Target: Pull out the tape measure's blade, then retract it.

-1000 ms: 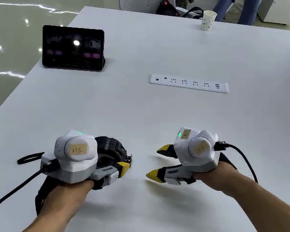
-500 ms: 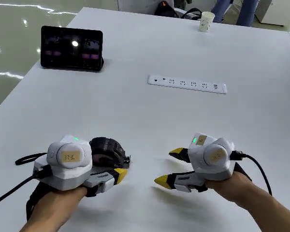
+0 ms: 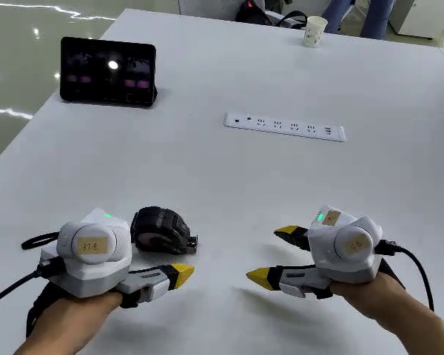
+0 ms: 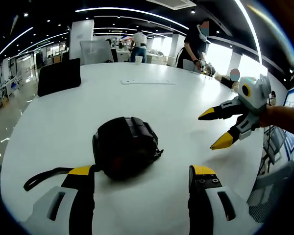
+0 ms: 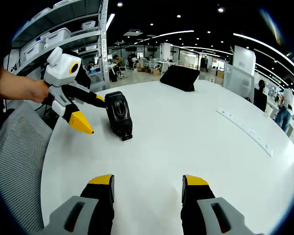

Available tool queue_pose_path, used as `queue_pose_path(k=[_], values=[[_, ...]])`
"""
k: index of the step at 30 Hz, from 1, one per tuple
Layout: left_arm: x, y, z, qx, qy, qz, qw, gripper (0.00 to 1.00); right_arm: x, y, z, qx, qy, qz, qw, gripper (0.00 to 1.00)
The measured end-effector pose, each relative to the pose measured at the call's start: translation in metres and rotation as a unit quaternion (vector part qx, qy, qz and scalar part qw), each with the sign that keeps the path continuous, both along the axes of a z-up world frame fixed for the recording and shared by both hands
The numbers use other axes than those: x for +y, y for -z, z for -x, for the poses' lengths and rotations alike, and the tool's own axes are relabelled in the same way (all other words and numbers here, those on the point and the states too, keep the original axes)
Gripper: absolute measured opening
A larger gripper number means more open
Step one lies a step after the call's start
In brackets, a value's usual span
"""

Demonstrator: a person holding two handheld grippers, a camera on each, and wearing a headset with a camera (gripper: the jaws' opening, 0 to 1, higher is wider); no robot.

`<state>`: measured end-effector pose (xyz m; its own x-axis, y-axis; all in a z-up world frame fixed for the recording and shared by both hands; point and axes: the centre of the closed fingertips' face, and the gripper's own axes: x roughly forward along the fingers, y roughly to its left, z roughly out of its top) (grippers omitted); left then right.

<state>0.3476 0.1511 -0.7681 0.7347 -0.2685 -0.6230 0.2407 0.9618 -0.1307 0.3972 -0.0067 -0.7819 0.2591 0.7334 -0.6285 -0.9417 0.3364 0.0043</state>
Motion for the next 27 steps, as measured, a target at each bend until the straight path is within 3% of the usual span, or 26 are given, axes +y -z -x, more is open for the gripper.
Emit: queue_pose_path(k=[27], values=[[0.005,-0.012,0.014,-0.040,0.044,0.000,0.9982,0.82,-0.037,-0.021,0.019,-0.002,0.053,-0.052,0.9972,0.68]])
